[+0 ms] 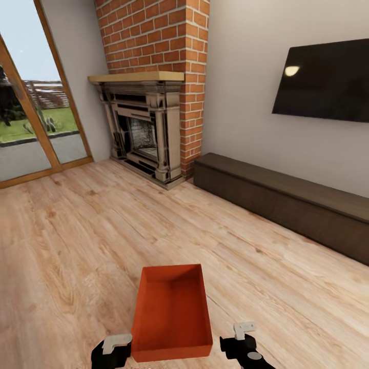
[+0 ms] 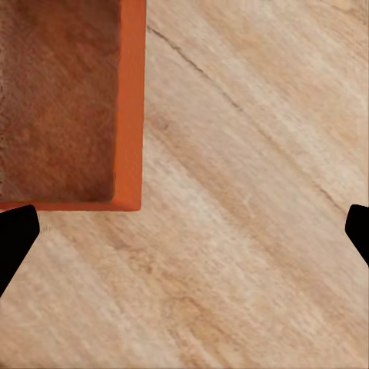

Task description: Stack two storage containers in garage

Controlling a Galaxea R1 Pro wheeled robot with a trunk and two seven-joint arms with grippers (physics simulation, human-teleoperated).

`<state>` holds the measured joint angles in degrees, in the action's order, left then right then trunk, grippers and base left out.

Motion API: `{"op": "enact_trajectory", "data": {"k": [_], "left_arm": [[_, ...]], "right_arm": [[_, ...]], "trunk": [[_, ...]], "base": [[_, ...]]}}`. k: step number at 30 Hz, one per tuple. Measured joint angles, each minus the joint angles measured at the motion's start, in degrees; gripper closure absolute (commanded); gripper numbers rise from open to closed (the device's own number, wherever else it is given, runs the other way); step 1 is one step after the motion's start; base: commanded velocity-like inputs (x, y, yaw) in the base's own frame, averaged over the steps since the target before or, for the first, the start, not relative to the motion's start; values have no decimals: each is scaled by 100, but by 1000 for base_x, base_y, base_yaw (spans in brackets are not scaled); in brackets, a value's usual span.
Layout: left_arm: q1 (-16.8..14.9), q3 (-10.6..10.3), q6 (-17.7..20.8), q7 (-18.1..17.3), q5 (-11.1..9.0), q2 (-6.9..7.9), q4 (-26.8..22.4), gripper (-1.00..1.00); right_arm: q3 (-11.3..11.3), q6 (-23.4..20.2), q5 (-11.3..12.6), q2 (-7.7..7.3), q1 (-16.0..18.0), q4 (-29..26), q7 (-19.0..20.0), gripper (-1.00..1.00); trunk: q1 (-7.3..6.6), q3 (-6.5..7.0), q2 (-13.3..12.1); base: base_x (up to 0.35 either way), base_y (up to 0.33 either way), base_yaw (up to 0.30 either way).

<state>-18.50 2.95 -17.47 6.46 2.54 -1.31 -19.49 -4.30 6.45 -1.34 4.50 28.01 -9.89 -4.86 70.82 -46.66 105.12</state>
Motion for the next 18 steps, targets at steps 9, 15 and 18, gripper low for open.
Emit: {"op": "enact_trajectory", "data": {"k": [9, 15, 18], "left_arm": [[0, 0, 0, 0, 0, -4, 0, -100], [0, 0, 0, 0, 0, -4, 0, -100], [0, 0, 0, 0, 0, -4, 0, -100]], "right_arm": [[0, 4, 3, 0, 0, 0, 0, -100], [0, 4, 5, 0, 0, 0, 0, -100], [0, 4, 6, 0, 0, 0, 0, -100]], "trunk": [[0, -34, 0], [0, -55, 0], [0, -65, 0]], "base": [[0, 0, 263], [0, 0, 270], [0, 0, 271]]}}
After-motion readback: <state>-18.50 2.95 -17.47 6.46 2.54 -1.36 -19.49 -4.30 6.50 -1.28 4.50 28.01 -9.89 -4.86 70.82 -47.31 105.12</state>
